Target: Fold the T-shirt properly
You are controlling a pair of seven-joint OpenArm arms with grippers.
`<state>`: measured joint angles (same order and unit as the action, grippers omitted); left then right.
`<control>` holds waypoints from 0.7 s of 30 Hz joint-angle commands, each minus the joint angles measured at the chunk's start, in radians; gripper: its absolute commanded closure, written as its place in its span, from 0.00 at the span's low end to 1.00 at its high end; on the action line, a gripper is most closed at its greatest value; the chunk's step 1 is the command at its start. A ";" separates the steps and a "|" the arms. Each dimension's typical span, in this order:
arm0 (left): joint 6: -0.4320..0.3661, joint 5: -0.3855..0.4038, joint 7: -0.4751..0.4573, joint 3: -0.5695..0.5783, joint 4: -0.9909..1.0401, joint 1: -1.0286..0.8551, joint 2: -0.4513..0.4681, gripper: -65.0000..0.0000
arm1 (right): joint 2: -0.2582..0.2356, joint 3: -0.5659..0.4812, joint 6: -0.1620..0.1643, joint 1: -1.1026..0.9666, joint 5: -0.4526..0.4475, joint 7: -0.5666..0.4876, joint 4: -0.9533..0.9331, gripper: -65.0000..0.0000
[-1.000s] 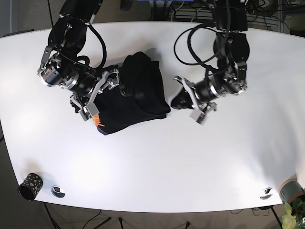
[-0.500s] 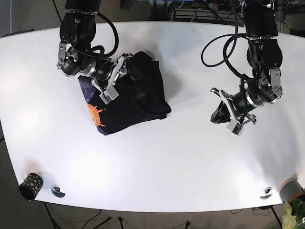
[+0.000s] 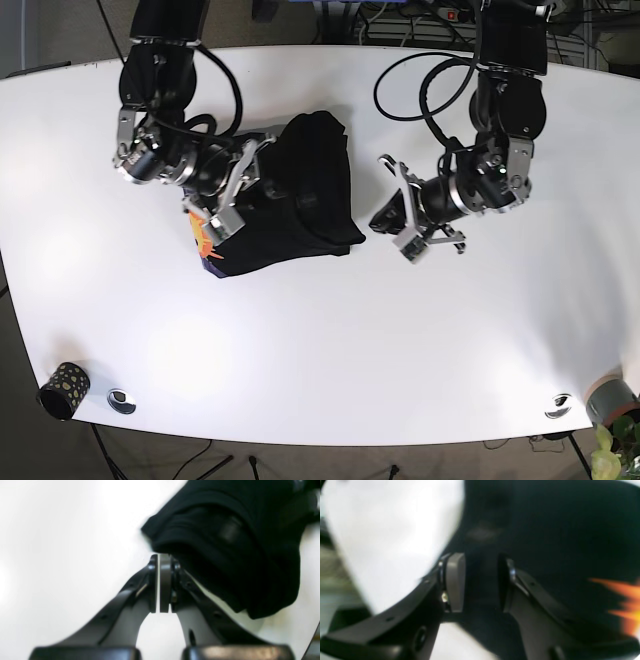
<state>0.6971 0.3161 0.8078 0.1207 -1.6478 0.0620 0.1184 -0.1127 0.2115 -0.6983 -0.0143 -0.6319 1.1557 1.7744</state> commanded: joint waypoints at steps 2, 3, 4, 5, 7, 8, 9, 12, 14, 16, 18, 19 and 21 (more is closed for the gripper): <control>0.001 -0.034 -0.026 0.061 -0.021 0.017 -0.050 0.99 | -0.048 0.049 0.000 0.073 -0.009 -0.023 0.008 0.70; 0.001 -0.050 -0.028 0.079 -0.021 0.019 -0.070 0.99 | -0.063 0.053 0.000 0.099 -0.003 -0.023 -0.020 0.70; 0.001 -0.062 -0.028 0.095 -0.019 0.019 -0.085 0.99 | -0.075 0.053 0.000 0.122 0.005 -0.023 -0.044 0.70; 0.001 -0.076 -0.028 0.110 -0.019 0.017 -0.102 0.99 | -0.088 0.053 0.000 0.149 0.013 -0.023 -0.072 0.70; 0.001 -0.100 -0.028 0.144 -0.021 0.015 -0.135 0.99 | -0.112 0.056 0.000 0.195 0.036 -0.023 -0.126 0.70; 0.001 -0.110 -0.028 0.158 -0.019 0.014 -0.144 0.99 | -0.117 0.056 0.000 0.211 0.051 -0.026 -0.153 0.70; 0.001 -0.120 -0.028 0.173 -0.007 0.014 -0.155 0.99 | -0.121 0.055 0.000 0.231 0.074 -0.030 -0.192 0.70; 0.001 -0.137 -0.028 0.211 0.031 0.014 -0.185 0.99 | -0.117 0.053 0.000 0.287 0.157 -0.033 -0.268 0.70; 0.001 -0.154 -0.028 0.234 0.070 0.014 -0.202 0.99 | -0.112 0.053 0.000 0.307 0.228 -0.072 -0.316 0.70; 0.001 -0.163 -0.028 0.245 0.103 0.014 -0.211 0.99 | -0.112 0.052 0.000 0.314 0.266 -0.108 -0.353 0.70; 0.001 -0.174 -0.028 0.251 0.142 0.014 -0.213 0.99 | -0.112 0.052 0.000 0.320 0.301 -0.147 -0.399 0.70; 0.001 -0.176 -0.028 0.248 0.154 0.014 -0.210 0.99 | -0.112 0.052 0.000 0.322 0.309 -0.155 -0.410 0.70; 0.001 -0.166 -0.028 0.241 0.192 0.020 -0.194 0.99 | -0.115 0.052 0.000 0.320 0.315 -0.174 -0.439 0.70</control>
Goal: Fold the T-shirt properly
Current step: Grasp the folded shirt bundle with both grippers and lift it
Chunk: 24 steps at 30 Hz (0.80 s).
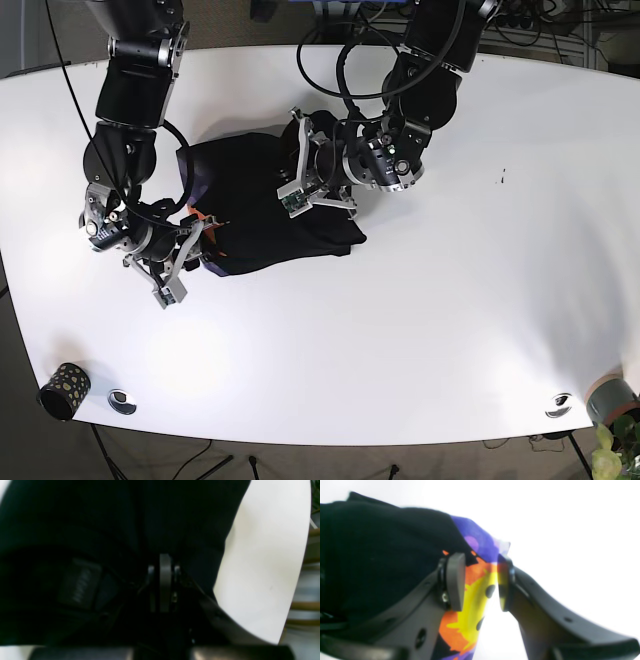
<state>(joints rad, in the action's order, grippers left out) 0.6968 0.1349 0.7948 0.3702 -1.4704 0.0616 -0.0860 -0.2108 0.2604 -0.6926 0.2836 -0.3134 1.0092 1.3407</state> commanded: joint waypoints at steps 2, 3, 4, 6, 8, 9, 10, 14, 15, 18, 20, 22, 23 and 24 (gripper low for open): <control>0.001 0.016 -0.015 -0.027 0.050 0.025 0.044 0.99 | -0.023 0.003 -0.006 0.013 -0.005 -0.043 -0.023 0.70; 0.001 0.016 -0.015 -0.035 0.058 0.031 0.056 0.99 | -0.023 0.003 -0.006 0.006 -0.005 -0.045 -0.023 0.70; 0.001 0.016 -0.015 -0.041 0.061 0.042 0.065 0.99 | -0.025 0.003 -0.006 -0.001 -0.005 -0.045 -0.023 0.70; 0.001 0.016 -0.015 -0.052 0.072 0.086 0.099 0.99 | -0.026 0.004 -0.006 -0.017 -0.002 -0.046 -0.025 0.70; 0.001 0.015 -0.015 -0.050 0.101 0.113 0.130 0.99 | -0.026 0.004 -0.006 -0.031 -0.003 -0.046 -0.025 0.70; 0.001 0.015 -0.015 -0.050 0.124 0.136 0.147 0.99 | -0.025 0.004 -0.006 -0.045 -0.005 -0.046 -0.020 0.70; 0.001 0.015 -0.015 -0.052 0.145 0.154 0.159 0.99 | -0.025 0.004 -0.006 -0.056 -0.005 -0.046 -0.004 0.70; 0.001 0.016 -0.015 -0.053 0.202 0.238 0.197 0.99 | -0.011 0.004 -0.006 -0.114 -0.007 -0.034 0.118 0.70; 0.001 0.016 -0.015 -0.055 0.199 0.254 0.206 0.99 | 0.004 0.004 -0.006 -0.129 -0.007 -0.022 0.156 0.70; 0.001 0.016 -0.013 -0.070 0.147 0.278 0.246 0.99 | 0.047 0.003 -0.006 -0.152 0.001 0.017 0.230 0.70; 0.001 0.016 -0.013 -0.099 0.098 0.281 0.262 0.99 | 0.069 -0.014 -0.006 -0.156 0.001 0.035 0.250 0.70; 0.001 0.013 -0.010 -0.141 0.027 0.281 0.265 0.99 | 0.075 -0.059 -0.006 -0.168 0.001 0.041 0.257 0.70; 0.001 0.009 -0.007 -0.161 -0.002 0.280 0.265 0.99 | 0.078 -0.080 -0.006 -0.175 0.003 0.041 0.259 0.70; 0.001 0.007 -0.001 -0.176 -0.023 0.280 0.263 0.99 | 0.080 -0.094 -0.006 -0.180 0.001 0.041 0.265 0.70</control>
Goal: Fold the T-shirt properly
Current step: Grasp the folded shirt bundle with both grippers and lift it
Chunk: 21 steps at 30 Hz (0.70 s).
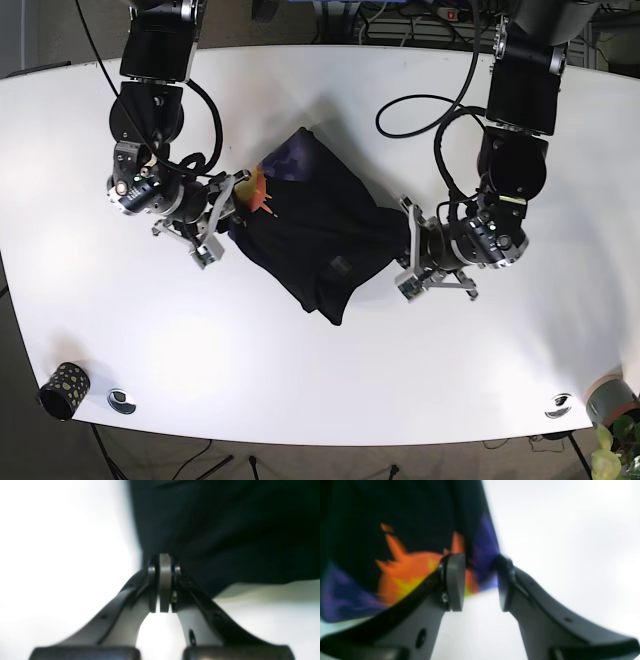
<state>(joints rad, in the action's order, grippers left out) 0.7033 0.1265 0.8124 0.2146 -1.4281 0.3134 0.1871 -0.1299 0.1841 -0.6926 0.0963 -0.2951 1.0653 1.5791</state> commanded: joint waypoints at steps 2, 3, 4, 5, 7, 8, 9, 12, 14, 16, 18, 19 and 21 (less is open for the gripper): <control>-0.005 0.015 0.012 -0.054 -0.106 0.028 -0.013 0.99 | 0.000 -0.042 -0.006 -0.003 -0.019 -0.015 0.066 0.70; -0.005 0.015 0.034 -0.070 -0.121 0.028 -0.014 0.99 | 0.002 -0.045 -0.006 -0.010 -0.019 -0.012 0.096 0.70; -0.005 0.015 0.055 -0.085 -0.138 0.028 -0.014 0.99 | 0.002 -0.047 -0.006 -0.013 -0.020 -0.010 0.125 0.70; -0.005 0.015 0.072 -0.099 -0.153 0.026 -0.014 0.99 | 0.002 -0.047 -0.006 -0.014 -0.020 -0.010 0.149 0.70; -0.005 0.015 0.091 -0.128 -0.187 0.011 -0.018 0.99 | 0.002 -0.047 -0.006 -0.008 -0.014 -0.001 0.175 0.70; -0.005 0.017 0.091 -0.134 -0.201 -0.006 -0.022 0.99 | -0.003 -0.047 -0.006 -0.007 -0.013 0.005 0.175 0.70; -0.005 0.017 0.091 -0.140 -0.211 -0.018 -0.030 0.99 | -0.006 -0.047 -0.006 0.003 -0.013 0.008 0.175 0.70; -0.005 0.017 0.091 -0.143 -0.259 -0.059 -0.044 0.99 | -0.037 -0.038 -0.006 0.033 -0.013 0.011 0.169 0.70; -0.005 0.022 0.091 -0.139 -0.279 -0.087 -0.047 0.99 | -0.050 -0.021 -0.006 0.043 -0.013 0.011 0.142 0.70; -0.010 0.023 0.091 -0.140 -0.290 -0.112 -0.067 0.99 | -0.057 -0.002 -0.006 0.064 -0.013 0.011 0.108 0.70; -0.024 0.019 0.091 -0.143 -0.291 -0.132 -0.093 0.99 | -0.069 0.015 -0.006 0.075 -0.013 0.005 0.060 0.70; -0.030 0.019 0.091 -0.143 -0.291 -0.144 -0.103 0.99 | -0.075 0.019 -0.006 0.076 -0.013 0.003 0.030 0.70; -0.044 0.019 0.091 -0.143 -0.293 -0.164 -0.119 0.99 | -0.080 0.021 -0.006 0.078 -0.013 -0.004 -0.013 0.70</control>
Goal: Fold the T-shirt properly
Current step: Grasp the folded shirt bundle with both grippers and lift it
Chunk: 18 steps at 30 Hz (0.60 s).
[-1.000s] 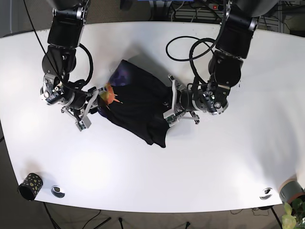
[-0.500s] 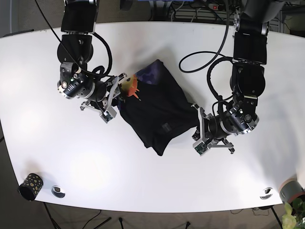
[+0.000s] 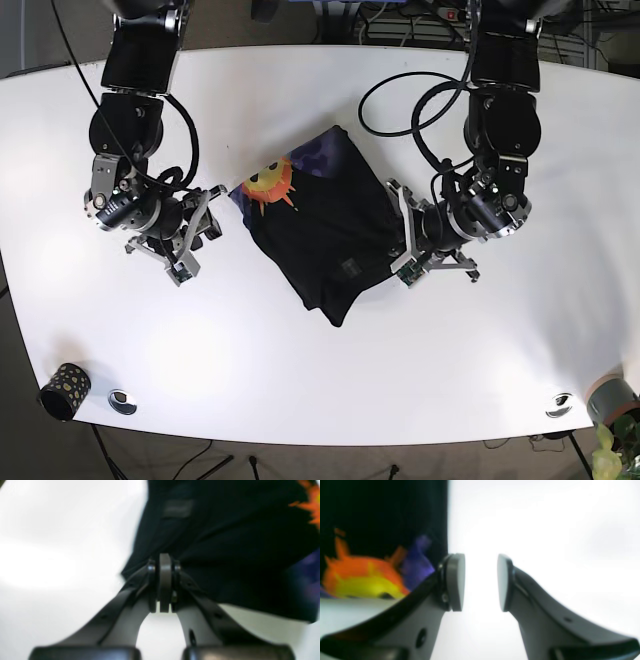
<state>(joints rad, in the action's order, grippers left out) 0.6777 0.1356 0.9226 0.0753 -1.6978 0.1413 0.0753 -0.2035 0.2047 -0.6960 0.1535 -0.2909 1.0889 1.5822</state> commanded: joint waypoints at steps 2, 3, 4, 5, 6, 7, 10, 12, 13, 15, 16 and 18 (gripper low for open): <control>-0.042 0.009 -0.020 -0.004 -0.029 -0.012 -0.033 0.99 | -0.015 -0.004 -0.002 0.013 -0.017 -0.054 -0.041 0.70; -0.059 0.009 -0.020 -0.004 -0.038 -0.018 -0.048 0.99 | -0.012 -0.006 -0.002 0.008 -0.017 -0.065 -0.047 0.70; -0.074 0.009 -0.020 -0.004 -0.046 -0.025 -0.062 0.98 | -0.011 -0.012 -0.002 -0.001 -0.017 -0.069 -0.049 0.70; -0.085 0.009 -0.020 -0.004 -0.055 -0.033 -0.072 0.95 | -0.009 -0.020 -0.002 -0.013 -0.018 -0.069 -0.049 0.70; -0.103 0.009 -0.020 -0.004 -0.066 -0.045 -0.087 0.90 | -0.007 -0.038 -0.002 -0.032 -0.020 -0.069 -0.044 0.70; -0.123 0.008 -0.021 -0.004 -0.071 -0.052 -0.099 0.84 | -0.007 -0.052 -0.002 -0.042 -0.026 -0.069 -0.042 0.70; -0.195 0.009 -0.023 -0.006 -0.077 -0.058 -0.125 0.74 | 0.009 -0.098 -0.002 -0.067 -0.028 -0.071 -0.027 0.70; -0.250 0.009 -0.024 -0.006 -0.077 -0.059 -0.150 0.74 | 0.039 -0.121 -0.002 -0.102 -0.020 -0.071 0.010 0.70; -0.275 0.009 -0.024 -0.002 -0.077 -0.059 -0.159 0.73 | 0.051 -0.130 -0.002 -0.117 -0.020 -0.071 0.031 0.70; -0.319 0.008 -0.024 0.001 -0.075 -0.059 -0.168 0.73 | 0.078 -0.147 -0.002 -0.151 -0.023 -0.069 0.066 0.70; -0.338 0.008 -0.024 0.001 -0.072 -0.059 -0.171 0.73 | 0.101 -0.169 -0.002 -0.170 -0.026 -0.069 0.080 0.70; -0.356 0.008 -0.024 0.001 -0.071 -0.059 -0.173 0.73 | 0.138 -0.201 -0.002 -0.200 -0.018 -0.069 0.103 0.70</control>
<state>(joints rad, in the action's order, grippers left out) 0.3321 0.1322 0.9234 0.0731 -1.7531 0.0639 -0.0879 -0.0933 0.0231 -0.6914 -0.0410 -0.2905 1.0409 1.6451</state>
